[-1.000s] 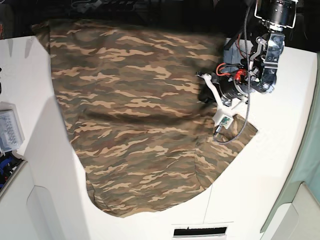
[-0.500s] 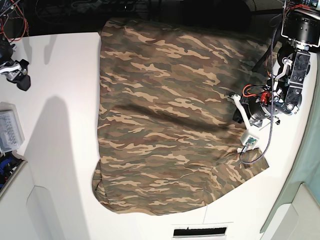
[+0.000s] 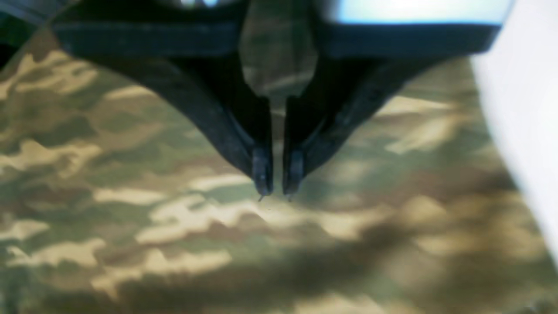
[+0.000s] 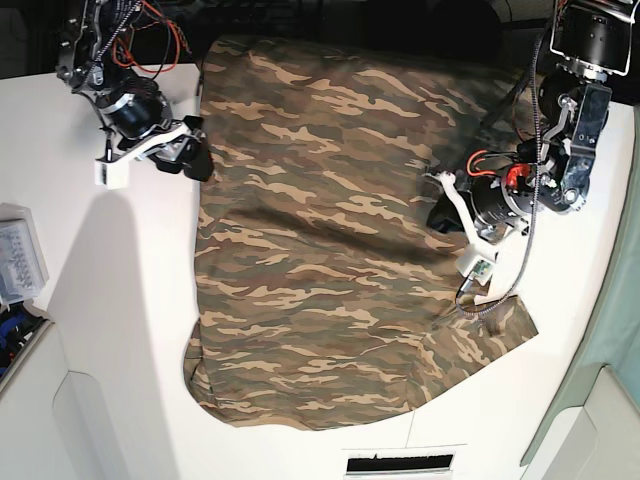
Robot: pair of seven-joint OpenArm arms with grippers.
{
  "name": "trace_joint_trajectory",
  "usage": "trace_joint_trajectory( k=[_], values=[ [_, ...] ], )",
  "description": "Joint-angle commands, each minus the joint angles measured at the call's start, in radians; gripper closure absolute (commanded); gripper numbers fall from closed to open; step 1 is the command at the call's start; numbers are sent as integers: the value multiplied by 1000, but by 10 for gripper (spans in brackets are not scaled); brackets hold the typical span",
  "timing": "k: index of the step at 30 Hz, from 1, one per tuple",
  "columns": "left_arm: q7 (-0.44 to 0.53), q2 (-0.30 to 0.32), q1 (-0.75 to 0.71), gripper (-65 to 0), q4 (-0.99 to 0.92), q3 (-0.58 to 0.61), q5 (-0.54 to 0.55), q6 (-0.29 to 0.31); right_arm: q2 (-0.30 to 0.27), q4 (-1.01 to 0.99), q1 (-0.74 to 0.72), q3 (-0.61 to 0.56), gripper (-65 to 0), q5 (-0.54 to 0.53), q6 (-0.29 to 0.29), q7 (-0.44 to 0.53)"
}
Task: Layout the t-shirt on the table in an organized manner, then fold the t-shirt properly
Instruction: 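Move the right gripper to the shirt edge and grasp it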
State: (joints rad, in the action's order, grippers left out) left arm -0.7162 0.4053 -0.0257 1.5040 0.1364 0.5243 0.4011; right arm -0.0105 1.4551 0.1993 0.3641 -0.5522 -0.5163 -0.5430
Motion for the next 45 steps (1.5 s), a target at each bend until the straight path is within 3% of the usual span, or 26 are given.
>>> trace_joint_trajectory(
  k=[1, 5, 9, 12, 17, 19, 25, 30, 35, 36, 38, 40, 43, 45],
  values=[
    [16, 3, 3, -56, 15, -6, 7, 4, 10, 18, -9, -10, -346, -7, -10, 25],
    [18, -27, -34, -56, 15, -6, -24, 4, 47, 18, -18, -28, -345, 14, -10, 27],
    [21, -40, -63, -56, 15, -6, -40, 5, 37, 18, -27, -28, -324, 31, -10, 28],
    [20, -42, -83, -56, 15, -6, -57, 5, 22, 18, -27, -25, -204, 37, -3, 28],
    [26, -42, -109, -56, 15, -6, -58, 5, 1, 18, -27, -8, -84, 40, -4, 27],
    [28, -43, -116, -56, 14, -6, -58, 5, -11, 18, -27, -8, -4, 40, -7, 27],
    [31, -42, -130, -56, 4, -6, -123, 4, -57, 30, -27, 6, 0, 35, -41, 28],
    [24, -42, -130, -56, -81, -6, -161, 4, -92, 126, -24, 109, 0, 22, -41, -11],
    [24, -42, -129, -56, -177, -6, -161, 4, -123, 229, -24, 178, 0, -154, -42, -149],
    [25, -42, -129, -56, -186, -6, -161, 4, -123, 235, -24, 177, -27, -167, -42, -156],
    [25, -42, -129, -56, -190, -6, -161, 4, -121, 235, -24, 162, -254, -170, -47, -156],
    [25, -42, -129, -56, -190, -6, -163, 4, -122, 235, -24, 138, -398, -156, -46, -149],
    [24, -41, -127, -56, -190, -6, -167, 4, -122, 232, -24, 120, -407, -78, -23, -79],
    [24, -39, -126, -56, -190, -6, -172, 4, -122, 219, -24, 120, -407, -15, 35, -3]
  ],
)
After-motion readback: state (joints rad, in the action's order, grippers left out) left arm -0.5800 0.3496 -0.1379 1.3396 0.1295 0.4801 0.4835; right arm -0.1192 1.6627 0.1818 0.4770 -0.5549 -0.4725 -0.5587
